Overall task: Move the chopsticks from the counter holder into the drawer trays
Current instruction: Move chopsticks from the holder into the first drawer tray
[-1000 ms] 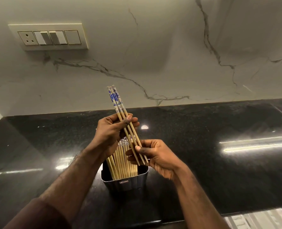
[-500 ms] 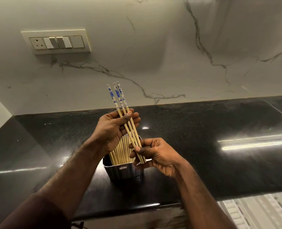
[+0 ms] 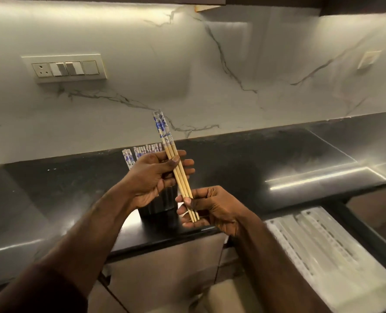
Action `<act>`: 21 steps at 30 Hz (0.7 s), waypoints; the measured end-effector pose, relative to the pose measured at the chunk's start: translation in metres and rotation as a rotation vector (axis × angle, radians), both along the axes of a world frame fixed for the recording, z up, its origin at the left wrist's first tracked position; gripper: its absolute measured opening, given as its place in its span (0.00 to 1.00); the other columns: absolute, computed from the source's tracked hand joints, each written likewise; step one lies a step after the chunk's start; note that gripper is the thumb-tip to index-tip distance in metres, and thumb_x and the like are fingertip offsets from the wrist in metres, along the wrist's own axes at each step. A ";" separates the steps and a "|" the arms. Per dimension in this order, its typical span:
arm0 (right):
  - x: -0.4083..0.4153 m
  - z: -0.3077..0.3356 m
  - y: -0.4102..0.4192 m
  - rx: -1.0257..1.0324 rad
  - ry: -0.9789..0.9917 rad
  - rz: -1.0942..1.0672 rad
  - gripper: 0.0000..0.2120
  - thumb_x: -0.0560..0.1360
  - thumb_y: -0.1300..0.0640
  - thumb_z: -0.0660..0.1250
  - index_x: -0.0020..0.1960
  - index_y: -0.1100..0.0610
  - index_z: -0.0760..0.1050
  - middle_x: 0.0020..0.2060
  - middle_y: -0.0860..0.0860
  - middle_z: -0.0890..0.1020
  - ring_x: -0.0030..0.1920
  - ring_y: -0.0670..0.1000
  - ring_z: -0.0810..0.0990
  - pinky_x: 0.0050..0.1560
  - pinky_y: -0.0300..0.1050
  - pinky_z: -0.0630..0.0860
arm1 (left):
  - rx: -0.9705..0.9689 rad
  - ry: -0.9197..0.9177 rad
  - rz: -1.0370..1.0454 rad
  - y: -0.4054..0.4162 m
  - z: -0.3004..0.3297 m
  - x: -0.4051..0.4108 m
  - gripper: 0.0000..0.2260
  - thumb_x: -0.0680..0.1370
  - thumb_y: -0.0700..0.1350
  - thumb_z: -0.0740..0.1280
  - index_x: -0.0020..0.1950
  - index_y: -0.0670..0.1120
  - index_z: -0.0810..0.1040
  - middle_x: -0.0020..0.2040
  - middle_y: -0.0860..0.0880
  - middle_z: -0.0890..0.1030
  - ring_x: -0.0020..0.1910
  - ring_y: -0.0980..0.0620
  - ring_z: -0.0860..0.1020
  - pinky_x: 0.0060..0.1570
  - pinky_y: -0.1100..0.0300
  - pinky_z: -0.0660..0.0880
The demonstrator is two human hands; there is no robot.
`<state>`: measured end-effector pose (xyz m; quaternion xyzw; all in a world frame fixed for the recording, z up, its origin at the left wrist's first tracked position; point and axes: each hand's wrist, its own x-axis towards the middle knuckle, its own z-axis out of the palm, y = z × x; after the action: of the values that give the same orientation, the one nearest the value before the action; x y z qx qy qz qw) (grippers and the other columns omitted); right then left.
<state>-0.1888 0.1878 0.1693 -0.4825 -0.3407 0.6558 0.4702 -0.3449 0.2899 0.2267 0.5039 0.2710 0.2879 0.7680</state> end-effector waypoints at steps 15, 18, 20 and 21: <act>0.093 -0.012 -0.190 -0.060 0.034 -0.285 0.09 0.78 0.64 0.66 0.55 0.66 0.81 0.45 0.61 0.85 0.42 0.56 0.85 0.50 0.50 0.83 | -0.115 0.070 -0.057 -0.147 -0.035 0.138 0.10 0.76 0.34 0.67 0.56 0.36 0.78 0.51 0.37 0.84 0.51 0.42 0.84 0.48 0.51 0.82; 0.133 -0.024 -0.220 -0.115 0.049 -0.344 0.08 0.78 0.65 0.66 0.53 0.66 0.82 0.45 0.62 0.84 0.41 0.56 0.85 0.48 0.50 0.84 | -0.149 0.100 -0.072 -0.172 -0.054 0.187 0.10 0.77 0.35 0.67 0.57 0.35 0.79 0.51 0.37 0.85 0.50 0.43 0.84 0.50 0.49 0.82; 0.163 -0.033 -0.236 -0.154 0.041 -0.364 0.08 0.78 0.65 0.66 0.53 0.66 0.82 0.45 0.62 0.85 0.40 0.57 0.85 0.46 0.49 0.84 | -0.157 0.117 -0.062 -0.188 -0.068 0.221 0.09 0.77 0.35 0.66 0.56 0.36 0.79 0.50 0.38 0.85 0.49 0.43 0.85 0.49 0.50 0.82; 0.179 -0.038 -0.243 -0.177 0.025 -0.363 0.08 0.77 0.66 0.67 0.53 0.66 0.82 0.45 0.62 0.85 0.41 0.57 0.85 0.46 0.49 0.84 | -0.168 0.125 -0.049 -0.197 -0.074 0.238 0.09 0.77 0.35 0.66 0.56 0.36 0.79 0.50 0.38 0.85 0.48 0.43 0.85 0.48 0.51 0.82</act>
<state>-0.0098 -0.0553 0.1317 -0.5671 -0.1836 0.5936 0.5406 -0.1071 0.0929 0.1522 0.4611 0.3291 0.2134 0.7960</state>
